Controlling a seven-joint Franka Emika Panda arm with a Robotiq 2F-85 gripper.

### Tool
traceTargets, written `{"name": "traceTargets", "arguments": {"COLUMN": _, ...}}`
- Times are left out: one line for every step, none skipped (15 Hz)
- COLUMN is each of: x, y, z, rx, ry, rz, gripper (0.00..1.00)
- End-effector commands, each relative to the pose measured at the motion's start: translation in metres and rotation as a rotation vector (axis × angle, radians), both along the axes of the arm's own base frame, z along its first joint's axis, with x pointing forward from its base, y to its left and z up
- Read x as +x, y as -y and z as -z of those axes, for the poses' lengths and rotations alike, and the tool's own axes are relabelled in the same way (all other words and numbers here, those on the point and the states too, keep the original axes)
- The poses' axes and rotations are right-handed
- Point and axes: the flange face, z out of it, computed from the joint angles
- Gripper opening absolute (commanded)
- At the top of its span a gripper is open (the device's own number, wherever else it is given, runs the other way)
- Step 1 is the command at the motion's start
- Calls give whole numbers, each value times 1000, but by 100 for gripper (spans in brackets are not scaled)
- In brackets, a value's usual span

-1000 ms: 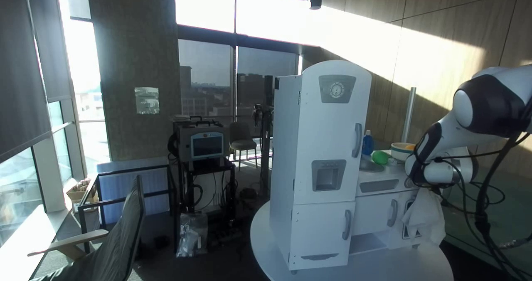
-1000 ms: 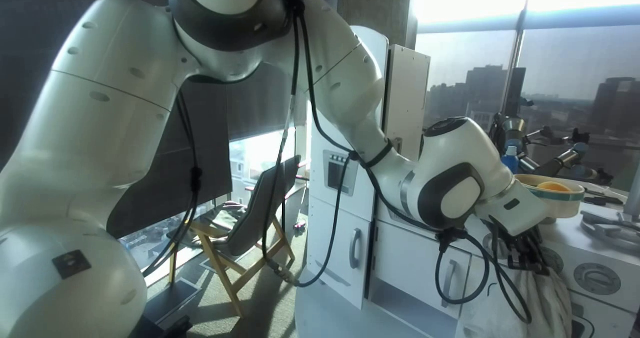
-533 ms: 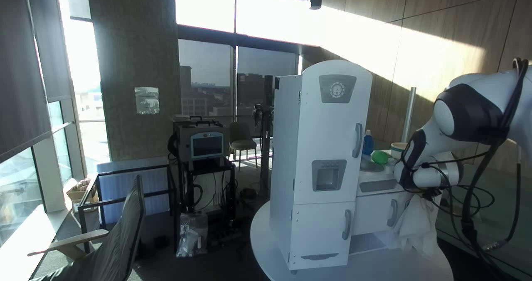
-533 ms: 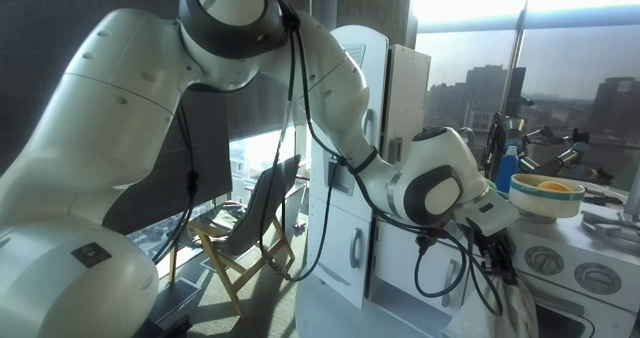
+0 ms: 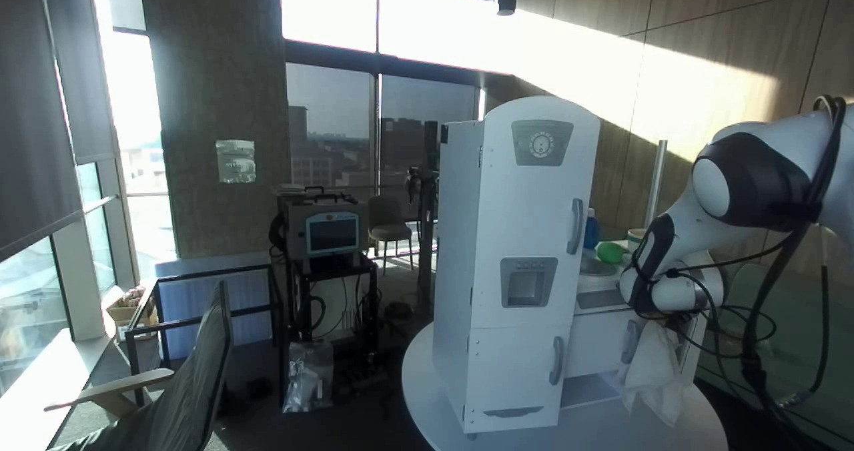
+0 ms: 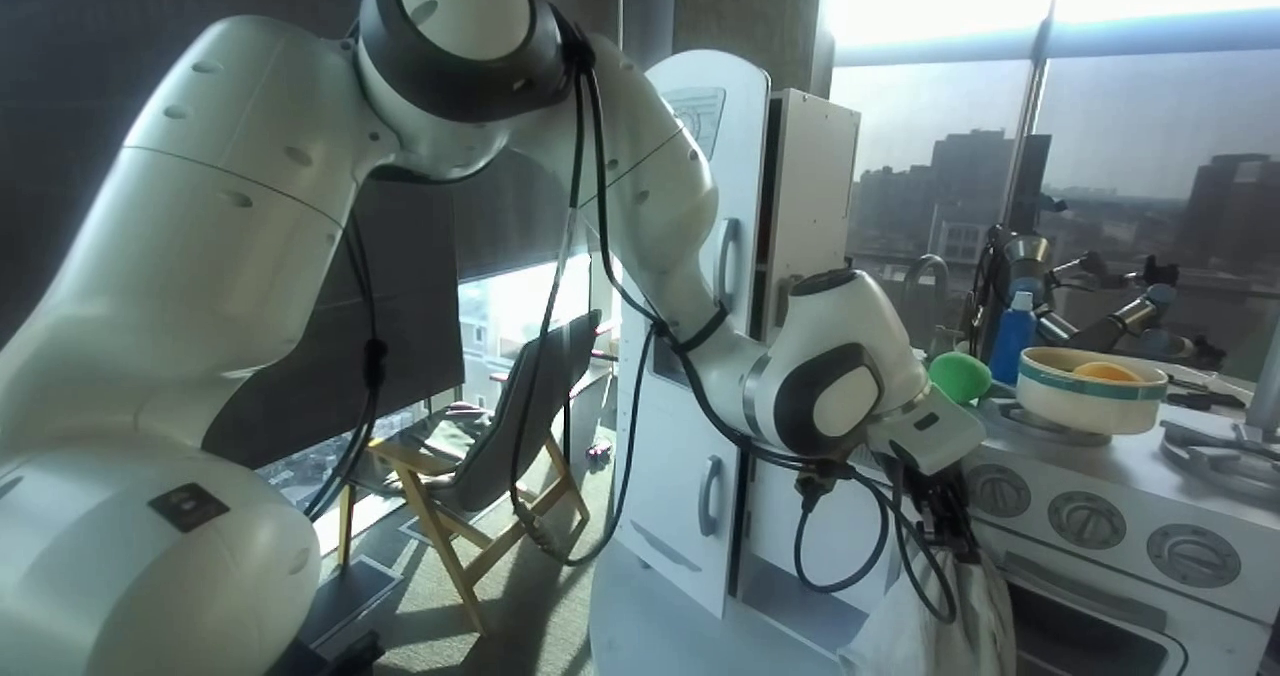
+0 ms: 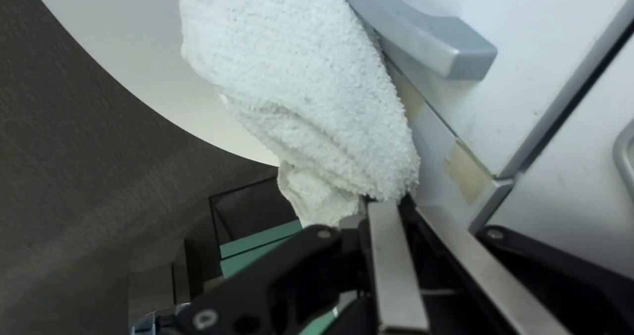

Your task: Use the white towel to wipe the stove

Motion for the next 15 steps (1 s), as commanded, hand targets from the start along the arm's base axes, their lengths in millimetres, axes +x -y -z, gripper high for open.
{"name": "traceTargets", "arguments": {"x": -14, "y": -19, "z": -36, "rx": -93, "ry": 109, "rz": -106, "gripper": 3}}
{"name": "traceTargets", "arguments": {"x": -23, "y": -24, "z": -39, "rx": -109, "ry": 125, "rz": -128, "gripper": 3}}
{"name": "traceTargets", "arguments": {"x": -31, "y": -30, "z": -46, "rx": -135, "ry": 155, "rz": -160, "gripper": 3}}
{"name": "traceTargets", "arguments": {"x": -37, "y": -40, "z": -54, "rx": -146, "ry": 193, "rz": -196, "gripper": 3}}
{"name": "traceTargets", "arguments": {"x": -46, "y": -51, "z": -62, "rx": -154, "ry": 227, "rz": -237, "gripper": 3}}
{"name": "traceTargets", "arguments": {"x": -53, "y": -63, "z": -69, "rx": -159, "ry": 256, "rz": -280, "gripper": 3}}
{"name": "traceTargets", "arguments": {"x": -59, "y": -73, "z": -76, "rx": -164, "ry": 282, "rz": -324, "gripper": 3}}
{"name": "traceTargets", "arguments": {"x": -64, "y": -84, "z": -81, "rx": -169, "ry": 302, "rz": -370, "gripper": 3}}
{"name": "traceTargets", "arguments": {"x": -68, "y": -94, "z": -87, "rx": -169, "ry": 324, "rz": -411, "gripper": 3}}
{"name": "traceTargets", "arguments": {"x": -70, "y": -101, "z": -100, "rx": -216, "ry": 329, "rz": -460, "gripper": 3}}
{"name": "traceTargets", "arguments": {"x": -70, "y": -108, "z": -98, "rx": -212, "ry": 335, "rz": -506, "gripper": 3}}
{"name": "traceTargets", "arguments": {"x": -67, "y": -114, "z": -109, "rx": -239, "ry": 341, "rz": -555, "gripper": 4}}
{"name": "traceTargets", "arguments": {"x": -65, "y": -118, "z": -119, "rx": -265, "ry": 351, "rz": -597, "gripper": 4}}
{"name": "traceTargets", "arguments": {"x": -60, "y": -120, "z": -128, "rx": -284, "ry": 349, "rz": -627, "gripper": 4}}
{"name": "traceTargets", "arguments": {"x": -52, "y": -119, "z": -134, "rx": -303, "ry": 344, "rz": -644, "gripper": 4}}
